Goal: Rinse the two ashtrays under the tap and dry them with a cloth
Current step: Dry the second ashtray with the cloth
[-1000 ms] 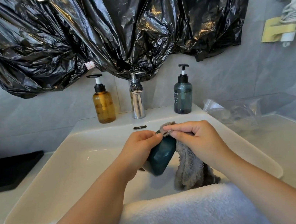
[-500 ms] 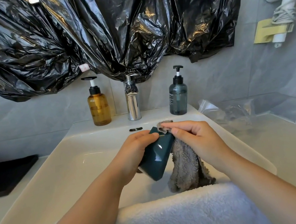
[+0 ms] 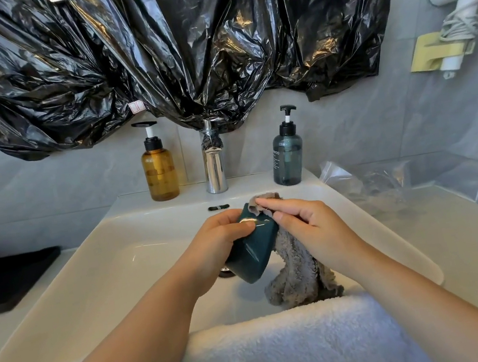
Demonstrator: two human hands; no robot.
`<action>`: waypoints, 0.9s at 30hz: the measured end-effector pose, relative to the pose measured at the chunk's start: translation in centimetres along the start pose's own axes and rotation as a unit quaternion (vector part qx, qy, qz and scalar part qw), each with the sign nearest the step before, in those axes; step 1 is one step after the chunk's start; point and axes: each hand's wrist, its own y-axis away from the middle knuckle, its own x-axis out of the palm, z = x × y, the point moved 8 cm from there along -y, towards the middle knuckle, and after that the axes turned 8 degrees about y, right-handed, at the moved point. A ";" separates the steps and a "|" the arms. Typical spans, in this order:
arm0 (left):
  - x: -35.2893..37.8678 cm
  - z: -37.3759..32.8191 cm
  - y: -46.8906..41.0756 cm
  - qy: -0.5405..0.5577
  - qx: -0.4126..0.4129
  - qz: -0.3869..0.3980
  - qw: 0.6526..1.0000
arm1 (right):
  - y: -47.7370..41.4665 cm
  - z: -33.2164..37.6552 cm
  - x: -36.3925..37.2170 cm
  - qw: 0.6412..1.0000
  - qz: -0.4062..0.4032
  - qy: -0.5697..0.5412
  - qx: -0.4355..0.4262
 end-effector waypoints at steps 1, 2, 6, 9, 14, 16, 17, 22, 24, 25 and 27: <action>0.0 -0.1 -0.1 -0.003 0.008 0.005 1.000 | 0.0 0.2 0.0 1.000 -0.002 0.005 -0.003; 0.0 -0.2 -0.1 -0.006 0.017 0.007 1.000 | -0.1 0.3 0.0 1.000 -0.007 0.011 -0.004; 0.0 -0.4 0.1 -0.007 0.027 0.016 0.999 | -0.5 -0.2 -0.6 0.999 -0.041 0.022 0.023; 0.1 -0.1 -0.1 0.001 0.011 0.016 1.000 | -0.2 -0.4 -1.1 0.997 -0.059 0.035 0.029; -0.5 0.7 -0.3 -0.006 -0.022 -0.034 0.999 | -0.1 -0.6 -0.5 0.999 -0.023 0.030 0.030; -0.6 0.5 -0.3 -0.015 -0.007 -0.039 0.999 | -0.1 -0.3 -0.4 0.999 -0.018 0.030 0.023; -0.7 0.3 -0.2 -0.016 -0.001 -0.042 0.999 | 0.0 -0.1 -0.3 0.999 -0.015 0.034 0.018; -0.9 -0.1 0.0 -0.026 0.013 -0.049 0.998 | 0.1 0.6 0.2 0.998 -0.009 0.055 -0.006; -0.8 0.0 0.1 -0.037 0.014 -0.048 0.998 | 0.0 0.7 0.6 0.997 0.000 0.073 -0.013; -0.8 0.0 0.1 -0.043 0.016 -0.045 0.998 | 0.0 0.8 0.7 0.997 0.004 0.080 -0.015; -0.5 -0.2 0.1 -0.051 0.023 -0.040 0.998 | -0.2 0.6 0.7 0.996 0.002 0.085 -0.009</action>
